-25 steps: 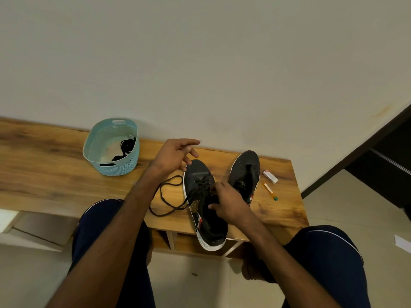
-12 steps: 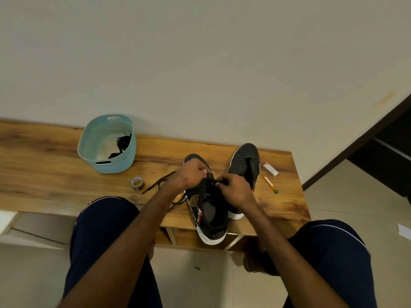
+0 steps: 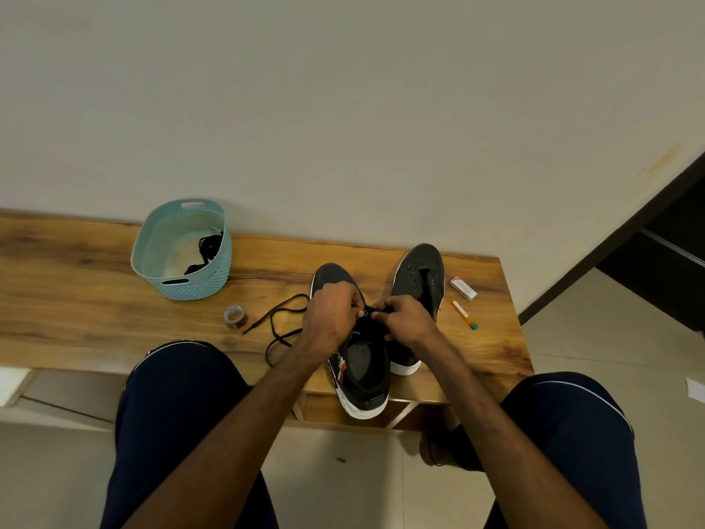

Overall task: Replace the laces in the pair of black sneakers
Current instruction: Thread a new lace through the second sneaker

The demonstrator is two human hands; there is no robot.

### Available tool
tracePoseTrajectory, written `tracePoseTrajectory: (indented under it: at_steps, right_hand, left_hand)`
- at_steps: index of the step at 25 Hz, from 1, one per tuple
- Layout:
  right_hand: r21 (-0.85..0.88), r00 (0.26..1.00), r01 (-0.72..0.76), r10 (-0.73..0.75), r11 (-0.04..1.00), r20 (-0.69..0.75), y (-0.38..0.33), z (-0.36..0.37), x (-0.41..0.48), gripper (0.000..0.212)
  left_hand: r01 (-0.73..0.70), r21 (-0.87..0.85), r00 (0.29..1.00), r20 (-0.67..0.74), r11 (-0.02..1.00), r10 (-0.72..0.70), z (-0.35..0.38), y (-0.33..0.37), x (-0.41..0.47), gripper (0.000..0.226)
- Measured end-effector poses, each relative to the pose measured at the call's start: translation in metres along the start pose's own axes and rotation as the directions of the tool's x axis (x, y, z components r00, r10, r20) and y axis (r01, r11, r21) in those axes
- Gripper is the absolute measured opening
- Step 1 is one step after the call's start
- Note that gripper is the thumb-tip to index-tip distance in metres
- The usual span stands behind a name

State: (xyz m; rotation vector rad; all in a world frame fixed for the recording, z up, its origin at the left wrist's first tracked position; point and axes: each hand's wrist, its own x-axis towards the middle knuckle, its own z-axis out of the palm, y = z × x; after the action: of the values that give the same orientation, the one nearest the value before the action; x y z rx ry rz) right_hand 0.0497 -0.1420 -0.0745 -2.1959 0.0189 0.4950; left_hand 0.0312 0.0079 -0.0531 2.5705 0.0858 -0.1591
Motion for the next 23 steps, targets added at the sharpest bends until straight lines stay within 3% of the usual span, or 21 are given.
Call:
tracePoseTrajectory:
  at_steps: [10, 17, 20, 21, 23]
  right_hand:
    - [0.025, 0.999, -0.031, 0.03, 0.999, 0.013, 0.0, 0.0, 0.001, 0.013]
    - [0.067, 0.999, -0.02, 0.017, 0.998, 0.047, -0.005, -0.002, -0.004, 0.013]
    - [0.156, 0.991, -0.053, 0.033, 0.986, 0.131, -0.006, -0.009, -0.006, 0.022]
    - [0.141, 0.991, -0.055, 0.036, 0.988, 0.132, -0.007, -0.01, -0.007, 0.023]
    - [-0.059, 0.999, 0.035, -0.032, 0.998, 0.041, -0.006, -0.004, -0.004, 0.017]
  left_hand:
    - [0.07, -0.091, 0.991, -0.108, 0.993, -0.08, 0.007, 0.002, -0.008, 0.005]
    - [0.03, 0.122, 0.989, -0.147, 0.992, -0.011, 0.025, 0.001, -0.012, 0.016]
    - [0.014, 0.071, 0.994, -0.105, 0.997, -0.006, 0.023, -0.001, -0.009, 0.012]
    - [0.017, 0.014, 0.995, -0.097, 1.0, -0.016, 0.021, -0.003, -0.008, 0.009]
    - [0.032, -0.061, 0.997, -0.068, 0.998, -0.036, 0.017, -0.004, -0.007, 0.006]
